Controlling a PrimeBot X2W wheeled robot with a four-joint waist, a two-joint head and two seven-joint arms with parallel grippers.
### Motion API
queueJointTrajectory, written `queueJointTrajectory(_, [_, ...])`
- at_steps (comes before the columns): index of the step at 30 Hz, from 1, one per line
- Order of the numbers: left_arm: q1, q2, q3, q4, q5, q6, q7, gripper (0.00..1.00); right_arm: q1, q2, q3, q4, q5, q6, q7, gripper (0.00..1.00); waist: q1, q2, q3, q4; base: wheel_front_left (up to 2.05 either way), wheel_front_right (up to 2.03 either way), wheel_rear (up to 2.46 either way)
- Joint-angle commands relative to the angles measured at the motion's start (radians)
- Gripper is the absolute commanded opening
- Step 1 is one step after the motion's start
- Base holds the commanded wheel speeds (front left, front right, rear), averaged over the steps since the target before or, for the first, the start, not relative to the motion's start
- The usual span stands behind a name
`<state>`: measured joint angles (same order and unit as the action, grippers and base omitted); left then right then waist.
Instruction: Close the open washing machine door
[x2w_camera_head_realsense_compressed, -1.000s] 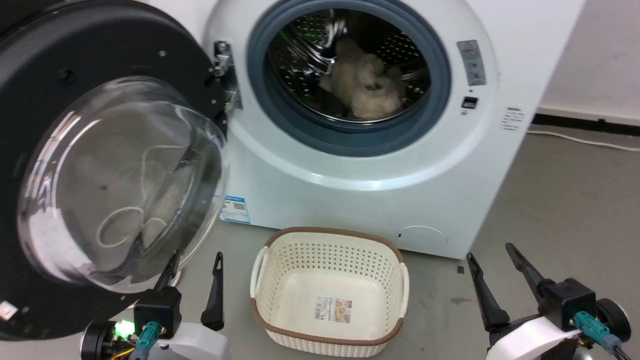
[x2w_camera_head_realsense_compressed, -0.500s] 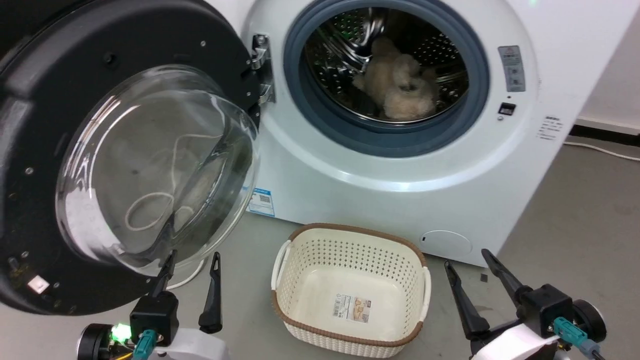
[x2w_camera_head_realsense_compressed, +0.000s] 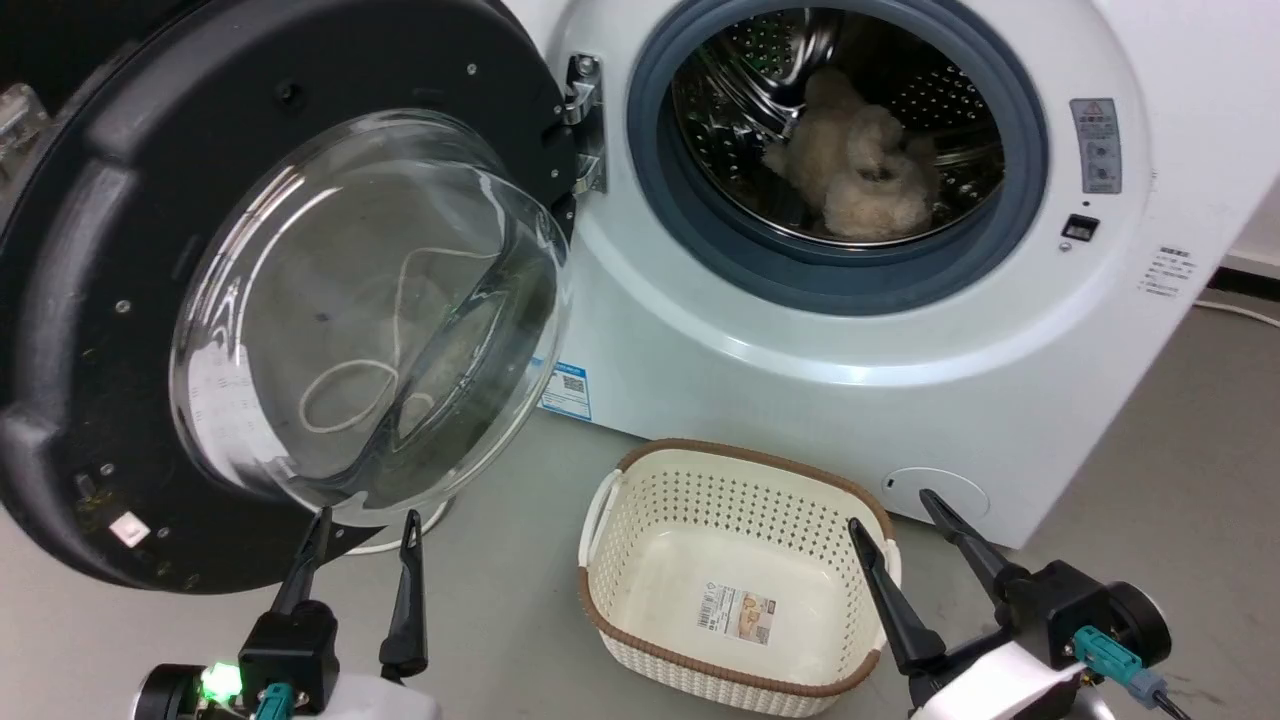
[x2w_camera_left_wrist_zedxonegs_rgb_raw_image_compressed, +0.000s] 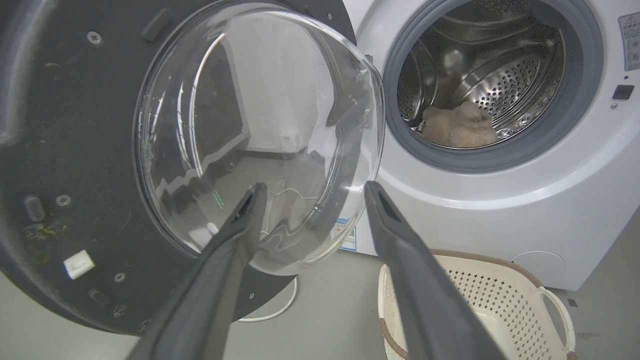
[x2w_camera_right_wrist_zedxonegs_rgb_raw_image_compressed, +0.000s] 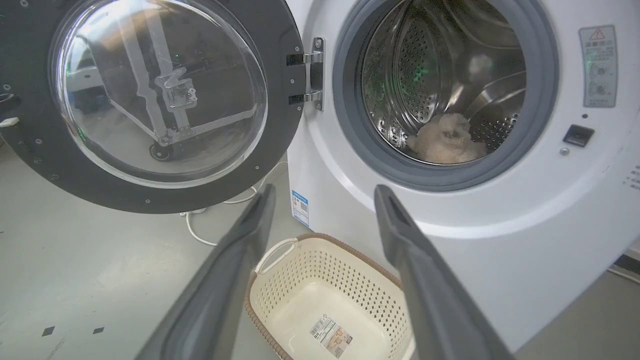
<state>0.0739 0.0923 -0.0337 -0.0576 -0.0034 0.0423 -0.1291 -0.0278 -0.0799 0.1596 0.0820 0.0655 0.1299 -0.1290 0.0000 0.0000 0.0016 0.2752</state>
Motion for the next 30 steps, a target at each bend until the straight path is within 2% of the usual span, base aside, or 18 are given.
queueJointTrajectory(1, [0.016, 0.008, 0.003, -0.007, -0.006, 0.007, -0.011, 1.0, -0.015, -0.006, 0.009, 0.005, 0.009, 0.0, -0.012, 1.0, 0.0, 0.0, -0.001, 0.007, 0.0, 0.0, 0.0])
queueJointTrajectory(28, [0.033, 0.03, -0.007, -0.025, -0.011, 0.028, -0.068, 1.0, -0.013, -0.017, 0.086, 0.038, 0.042, 0.001, -0.068, 1.0, 0.0, 0.0, 0.006, 0.124, 0.0, 0.0, 0.0])
queueJointTrajectory(29, [0.034, 0.031, -0.008, -0.026, -0.012, 0.028, -0.07, 0.96, -0.013, -0.017, 0.088, 0.039, 0.044, 0.001, -0.07, 1.0, 0.0, 0.0, 0.007, 0.129, 0.0, 0.0, 0.0])
queueJointTrajectory(30, [0.034, 0.03, -0.009, -0.027, -0.014, 0.027, -0.072, 0.33, -0.013, -0.017, 0.09, 0.041, 0.045, 0.001, -0.072, 1.0, 0.0, 0.0, 0.008, 0.133, 0.0, 0.0, 0.0])
